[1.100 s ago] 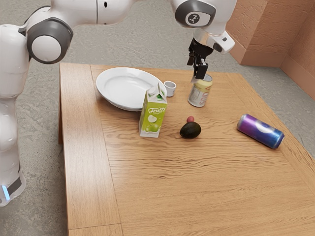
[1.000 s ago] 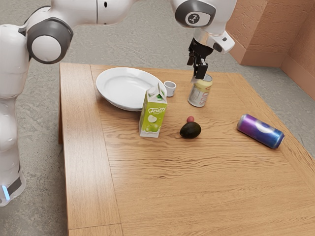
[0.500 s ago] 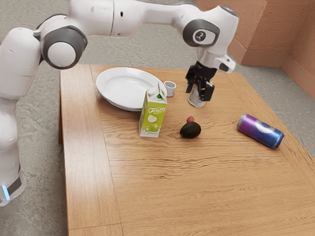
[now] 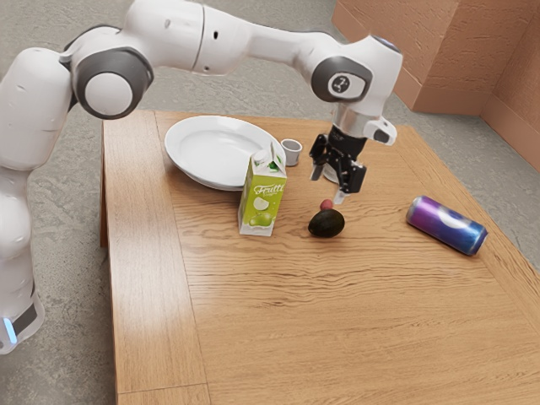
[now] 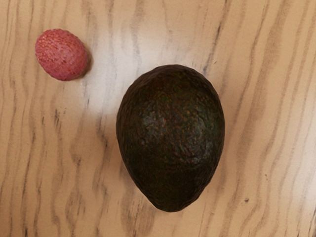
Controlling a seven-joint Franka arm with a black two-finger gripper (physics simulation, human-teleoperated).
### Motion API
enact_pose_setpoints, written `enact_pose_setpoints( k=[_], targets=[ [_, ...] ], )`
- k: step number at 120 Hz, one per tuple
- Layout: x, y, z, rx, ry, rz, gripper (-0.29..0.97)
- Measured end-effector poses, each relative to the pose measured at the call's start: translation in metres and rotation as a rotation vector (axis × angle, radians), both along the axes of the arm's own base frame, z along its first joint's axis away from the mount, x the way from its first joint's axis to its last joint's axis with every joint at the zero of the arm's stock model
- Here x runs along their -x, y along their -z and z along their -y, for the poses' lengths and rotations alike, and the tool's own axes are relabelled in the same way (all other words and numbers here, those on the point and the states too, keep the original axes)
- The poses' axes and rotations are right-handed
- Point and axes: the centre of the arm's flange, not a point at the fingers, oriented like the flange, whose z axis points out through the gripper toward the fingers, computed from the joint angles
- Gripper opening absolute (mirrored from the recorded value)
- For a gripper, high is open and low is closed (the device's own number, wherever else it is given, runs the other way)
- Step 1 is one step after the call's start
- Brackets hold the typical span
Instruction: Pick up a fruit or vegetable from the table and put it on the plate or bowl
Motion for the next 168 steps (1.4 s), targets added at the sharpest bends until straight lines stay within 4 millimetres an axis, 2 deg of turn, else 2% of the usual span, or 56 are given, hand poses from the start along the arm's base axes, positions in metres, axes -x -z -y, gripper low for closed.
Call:
enact_pose_setpoints(
  k=[49, 61, 93, 138, 146, 160, 168],
  targets=[
    [-0.007, 0.029, 0.01, 0.0, -0.046, 0.006, 0.68],
    [-0.012, 0.034, 0.006, 0.001, -0.06, 0.019, 0.68],
    [-0.023, 0.066, 0.008, 0.013, -0.077, 0.018, 0.68],
    [-0.026, 0.086, 0.01, 0.02, -0.093, 0.022, 0.68],
    [-0.026, 0.089, 0.011, 0.026, -0.098, 0.02, 0.63],
    [-0.027, 0.09, 0.011, 0.034, -0.105, 0.023, 0.41],
    [-0.027, 0.089, 0.011, 0.032, -0.105, 0.028, 0.33]
  ],
)
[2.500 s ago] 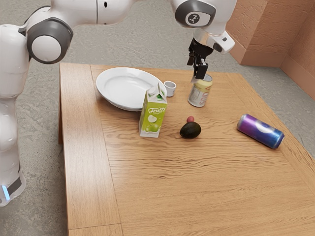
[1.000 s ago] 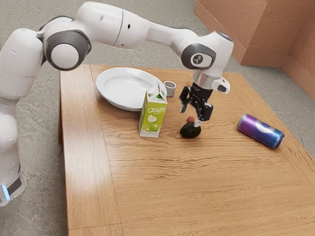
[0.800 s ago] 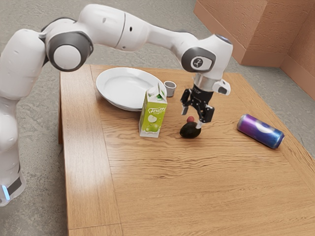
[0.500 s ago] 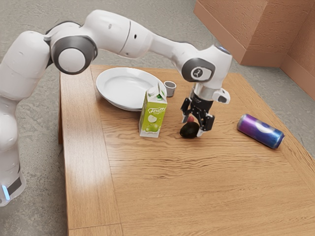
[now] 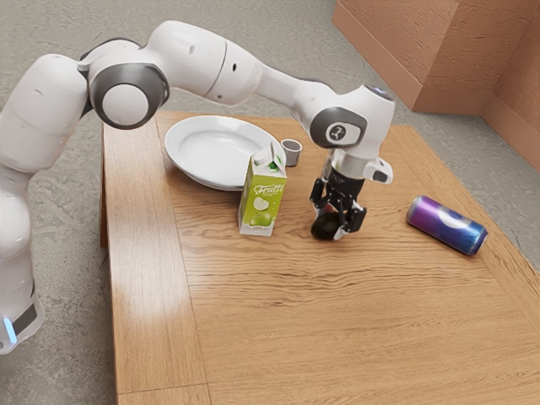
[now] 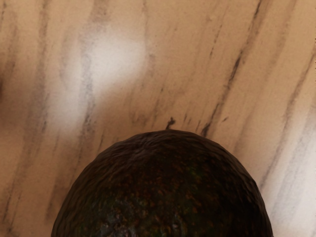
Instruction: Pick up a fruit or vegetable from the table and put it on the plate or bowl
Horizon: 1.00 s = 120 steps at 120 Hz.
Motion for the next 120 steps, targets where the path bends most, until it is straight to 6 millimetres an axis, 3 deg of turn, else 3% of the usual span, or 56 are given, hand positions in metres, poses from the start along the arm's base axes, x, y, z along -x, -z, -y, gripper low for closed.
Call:
enact_pose_setpoints(
  k=[6, 12, 30, 37, 42, 50, 58, 68, 84, 105, 120],
  targets=[
    [0.0, -0.006, 0.0, -0.006, 0.0, 0.01, 0.31],
    [0.002, -0.024, 0.001, -0.018, 0.002, 0.039, 0.3],
    [0.025, -0.113, -0.003, -0.08, 0.0, 0.156, 0.33],
    [0.04, -0.145, -0.022, -0.12, -0.03, 0.18, 0.34],
    [0.051, -0.164, -0.046, -0.149, -0.069, 0.188, 0.33],
    [0.066, -0.18, -0.088, -0.183, -0.136, 0.179, 0.32],
    [0.077, -0.181, -0.126, -0.203, -0.191, 0.151, 0.32],
    [0.091, -0.166, -0.168, -0.21, -0.247, 0.09, 0.31],
    [0.123, -0.147, -0.215, -0.194, -0.311, 0.011, 0.31],
    [0.145, -0.097, -0.236, -0.136, -0.328, -0.097, 0.3],
    [0.155, -0.096, -0.244, -0.118, -0.33, -0.102, 0.32]
  ],
)
